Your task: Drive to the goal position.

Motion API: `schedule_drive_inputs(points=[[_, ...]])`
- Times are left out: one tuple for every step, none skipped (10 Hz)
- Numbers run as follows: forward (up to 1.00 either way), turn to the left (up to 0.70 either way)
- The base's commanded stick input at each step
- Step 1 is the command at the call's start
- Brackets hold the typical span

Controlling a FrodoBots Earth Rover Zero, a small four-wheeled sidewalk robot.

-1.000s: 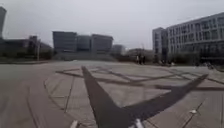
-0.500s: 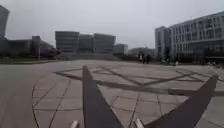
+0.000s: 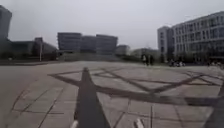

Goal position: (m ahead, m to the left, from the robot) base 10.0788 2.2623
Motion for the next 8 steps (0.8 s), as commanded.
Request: schedule_drive_inputs(points=[[1.00,0.02],[1.00,0.02],[1.00,0.02],[1.00,0.02],[1.00,0.02],[1.00,0.02],[1.00,0.02],[1.00,0.02]])
